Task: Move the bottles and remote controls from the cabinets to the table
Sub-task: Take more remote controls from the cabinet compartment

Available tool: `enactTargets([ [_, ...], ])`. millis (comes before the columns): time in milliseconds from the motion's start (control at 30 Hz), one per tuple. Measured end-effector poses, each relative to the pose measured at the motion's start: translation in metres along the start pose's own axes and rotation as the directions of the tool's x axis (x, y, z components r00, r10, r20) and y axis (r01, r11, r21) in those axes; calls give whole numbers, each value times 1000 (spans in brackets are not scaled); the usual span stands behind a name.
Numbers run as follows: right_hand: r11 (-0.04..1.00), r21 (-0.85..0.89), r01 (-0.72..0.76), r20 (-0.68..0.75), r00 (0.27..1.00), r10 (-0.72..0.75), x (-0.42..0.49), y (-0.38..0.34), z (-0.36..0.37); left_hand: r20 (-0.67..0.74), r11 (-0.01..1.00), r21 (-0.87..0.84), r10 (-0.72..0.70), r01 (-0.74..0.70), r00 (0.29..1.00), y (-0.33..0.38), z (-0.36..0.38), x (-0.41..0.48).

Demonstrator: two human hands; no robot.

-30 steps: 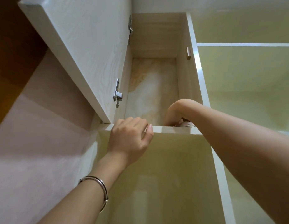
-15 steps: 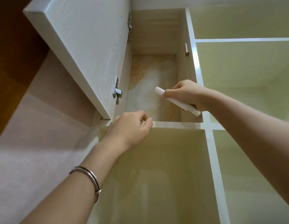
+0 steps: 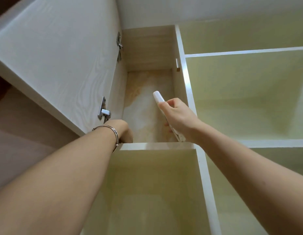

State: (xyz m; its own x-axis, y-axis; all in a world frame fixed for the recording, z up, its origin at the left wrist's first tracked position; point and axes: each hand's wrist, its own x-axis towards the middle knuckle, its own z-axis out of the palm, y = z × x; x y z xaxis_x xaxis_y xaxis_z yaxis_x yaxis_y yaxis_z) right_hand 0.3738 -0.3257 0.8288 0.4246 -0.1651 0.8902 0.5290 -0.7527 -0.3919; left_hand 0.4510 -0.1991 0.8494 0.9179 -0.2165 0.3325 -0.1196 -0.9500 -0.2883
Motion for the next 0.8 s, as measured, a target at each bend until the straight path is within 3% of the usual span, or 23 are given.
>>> enactTargets([
  [133,1000,-18,-18,21,1000,18,2,2,-1,53,999,18,-37,36,998,5,-1,7],
  [267,999,-47,-27,40,999,29,4,4,-4,1,998,24,-66,66,998,3,4,8],
  [433,999,-34,-37,13,999,38,3,5,-4,-222,956,-293,-78,10,972,2,12,9],
  [533,998,-25,-50,2,999,50,0,3,-4,-404,860,-492,-87,-136,911,-4,13,0],
  [633,999,7,-41,2,999,41,-2,2,-6,-537,670,-684,-194,-289,821,-12,12,-17],
  [733,999,27,-22,-30,999,23,-6,1,-4,-623,492,-753,-321,-436,713,-17,20,-33],
  [800,999,52,-6,-65,998,9,-10,-2,-4,-623,350,-780,-346,-519,702,-15,33,-51],
])
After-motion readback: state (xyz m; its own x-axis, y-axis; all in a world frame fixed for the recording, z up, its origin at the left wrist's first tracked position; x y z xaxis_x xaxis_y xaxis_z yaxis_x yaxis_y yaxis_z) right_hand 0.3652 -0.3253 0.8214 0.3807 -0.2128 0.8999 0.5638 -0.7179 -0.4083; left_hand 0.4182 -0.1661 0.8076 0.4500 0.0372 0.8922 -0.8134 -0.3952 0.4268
